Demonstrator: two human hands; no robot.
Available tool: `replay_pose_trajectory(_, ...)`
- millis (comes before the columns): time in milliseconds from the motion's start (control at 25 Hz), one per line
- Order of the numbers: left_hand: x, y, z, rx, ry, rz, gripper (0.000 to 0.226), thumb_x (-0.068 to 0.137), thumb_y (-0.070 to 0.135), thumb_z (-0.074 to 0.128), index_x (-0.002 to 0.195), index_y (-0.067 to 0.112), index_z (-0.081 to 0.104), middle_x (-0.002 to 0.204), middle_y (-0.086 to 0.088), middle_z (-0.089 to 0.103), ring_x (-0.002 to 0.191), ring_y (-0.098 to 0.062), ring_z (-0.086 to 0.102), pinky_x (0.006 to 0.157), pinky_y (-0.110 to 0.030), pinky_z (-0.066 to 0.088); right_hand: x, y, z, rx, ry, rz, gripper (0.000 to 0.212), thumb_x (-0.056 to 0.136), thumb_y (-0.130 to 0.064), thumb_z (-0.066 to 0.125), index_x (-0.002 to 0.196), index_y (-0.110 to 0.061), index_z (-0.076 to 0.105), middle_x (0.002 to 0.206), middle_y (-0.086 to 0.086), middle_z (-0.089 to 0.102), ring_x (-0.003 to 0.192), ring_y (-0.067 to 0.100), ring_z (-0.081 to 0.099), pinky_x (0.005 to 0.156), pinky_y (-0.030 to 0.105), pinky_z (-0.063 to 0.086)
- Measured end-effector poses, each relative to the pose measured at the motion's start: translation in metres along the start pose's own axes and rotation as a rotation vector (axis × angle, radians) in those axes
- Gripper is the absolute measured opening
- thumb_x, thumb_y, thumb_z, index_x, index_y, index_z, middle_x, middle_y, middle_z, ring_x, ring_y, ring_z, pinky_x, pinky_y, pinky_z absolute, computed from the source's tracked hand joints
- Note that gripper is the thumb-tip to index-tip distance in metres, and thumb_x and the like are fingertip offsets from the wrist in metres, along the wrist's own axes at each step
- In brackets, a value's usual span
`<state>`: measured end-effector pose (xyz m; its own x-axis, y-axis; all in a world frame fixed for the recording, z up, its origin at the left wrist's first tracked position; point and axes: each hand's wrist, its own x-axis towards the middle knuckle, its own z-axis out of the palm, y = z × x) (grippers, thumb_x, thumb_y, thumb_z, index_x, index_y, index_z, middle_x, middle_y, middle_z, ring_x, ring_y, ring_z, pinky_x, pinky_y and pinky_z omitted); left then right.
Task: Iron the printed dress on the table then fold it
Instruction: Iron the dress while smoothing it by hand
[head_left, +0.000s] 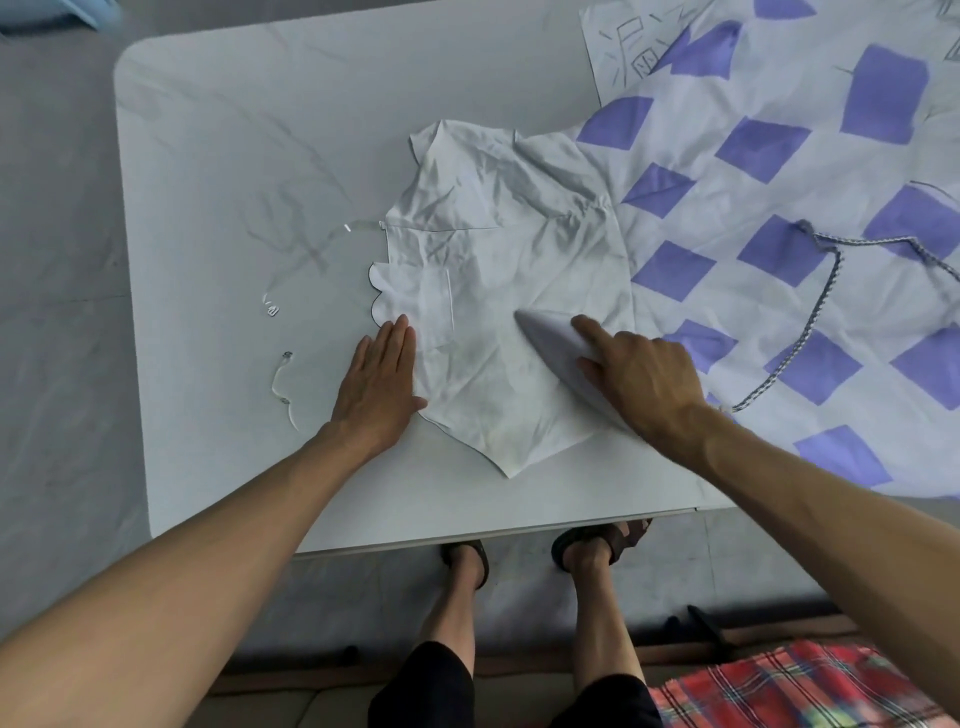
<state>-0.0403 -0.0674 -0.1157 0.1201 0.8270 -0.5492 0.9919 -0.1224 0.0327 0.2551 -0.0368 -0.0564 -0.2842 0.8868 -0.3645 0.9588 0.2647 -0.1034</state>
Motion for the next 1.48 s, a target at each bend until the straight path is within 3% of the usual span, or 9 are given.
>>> replay_pose_trajectory(200, -0.005, 0.048, -0.009, -0.173, 0.050, -0.007, 0.101, 0.087, 0.043, 0.063, 0.151, -0.002, -0.001, 0.160, -0.021, -0.011, 0.148, -0.031, -0.011, 0.122, -0.040, -0.002, -0.007, 0.033, -0.009, 0.101, 0.046, 0.102, 0.045, 0.098, -0.041, 0.041, 0.141, -0.028, 0.035, 0.095, 0.015, 0.068, 0.082, 0.036, 0.063, 0.065, 0.039, 0.043)
replay_pose_trajectory(480, -0.010, 0.076, 0.019, -0.097, -0.047, -0.031, 0.138, 0.067, 0.075, 0.064, 0.148, -0.003, -0.016, 0.157, -0.020, -0.024, 0.146, -0.030, -0.021, 0.121, -0.040, -0.007, -0.013, -0.016, 0.010, -0.018, -0.030, -0.208, 0.045, 0.101, -0.041, 0.035, 0.143, -0.027, 0.030, 0.097, 0.011, 0.065, 0.081, 0.036, 0.064, 0.060, 0.036, 0.033)
replay_pose_trajectory(840, -0.009, 0.073, 0.015, -0.045, -0.086, -0.030, 0.141, 0.064, 0.073, 0.068, 0.150, 0.001, -0.016, 0.158, -0.014, -0.025, 0.147, -0.026, -0.022, 0.121, -0.040, -0.007, -0.024, 0.074, 0.004, -0.028, 0.091, -0.006, 0.043, 0.096, -0.038, 0.044, 0.137, -0.027, 0.041, 0.088, 0.011, 0.067, 0.071, 0.035, 0.063, 0.055, 0.033, 0.036)
replay_pose_trajectory(920, -0.010, 0.069, 0.009, -0.039, -0.093, -0.011, 0.129, 0.069, 0.068, 0.068, 0.152, 0.004, -0.006, 0.160, -0.014, -0.016, 0.149, -0.025, -0.013, 0.121, -0.040, -0.004, -0.031, 0.084, -0.002, 0.015, 0.081, 0.054, 0.041, 0.096, -0.038, 0.044, 0.135, -0.027, 0.042, 0.090, 0.010, 0.067, 0.073, 0.036, 0.062, 0.057, 0.034, 0.037)
replay_pose_trajectory(1000, -0.006, 0.062, 0.000, -0.086, -0.024, 0.025, 0.084, 0.077, 0.052, 0.065, 0.142, 0.012, 0.029, 0.154, -0.013, 0.022, 0.145, -0.027, 0.019, 0.119, -0.042, 0.017, -0.036, 0.088, -0.009, 0.130, 0.083, 0.154, 0.037, 0.096, -0.038, 0.043, 0.132, -0.028, 0.044, 0.089, 0.012, 0.067, 0.075, 0.037, 0.061, 0.060, 0.036, 0.039)
replay_pose_trajectory(1120, 0.001, 0.058, -0.037, -0.223, 0.110, 0.012, 0.020, 0.077, 0.024, 0.053, 0.095, 0.019, 0.044, 0.100, 0.003, 0.047, 0.096, -0.029, 0.053, 0.075, -0.040, 0.048, -0.033, 0.090, -0.024, 0.287, 0.110, 0.321, 0.035, 0.096, -0.039, 0.043, 0.127, -0.023, 0.047, 0.090, 0.014, 0.066, 0.079, 0.038, 0.059, 0.065, 0.039, 0.043)
replay_pose_trajectory(1200, 0.013, 0.061, -0.061, -0.205, 0.157, 0.126, 0.024, 0.082, 0.020, 0.042, 0.104, 0.014, 0.049, 0.105, -0.003, 0.051, 0.100, -0.031, 0.053, 0.077, -0.043, 0.048, -0.026, 0.085, -0.029, 0.301, 0.110, 0.392, 0.037, 0.096, -0.042, 0.044, 0.119, -0.015, 0.050, 0.091, 0.016, 0.066, 0.080, 0.038, 0.059, 0.064, 0.038, 0.040)
replay_pose_trajectory(1320, 0.066, 0.075, -0.086, -0.124, 0.151, 0.368, 0.048, 0.096, 0.018, 0.029, 0.143, 0.016, 0.040, 0.151, -0.008, 0.035, 0.139, -0.028, 0.033, 0.114, -0.041, 0.028, -0.013, 0.067, -0.022, 0.232, 0.077, 0.401, 0.041, 0.096, -0.049, 0.042, 0.109, -0.011, 0.051, 0.090, 0.015, 0.066, 0.079, 0.037, 0.060, 0.061, 0.036, 0.034)
replay_pose_trajectory(1480, 0.169, 0.107, -0.109, 0.052, 0.087, 0.667, 0.050, 0.105, 0.016, 0.030, 0.154, 0.024, 0.022, 0.162, -0.004, 0.015, 0.148, -0.026, 0.014, 0.117, -0.036, 0.013, -0.004, 0.036, -0.003, 0.172, 0.065, 0.450, 0.037, 0.096, -0.049, 0.041, 0.107, -0.015, 0.049, 0.087, 0.011, 0.066, 0.076, 0.034, 0.061, 0.058, 0.033, 0.031)
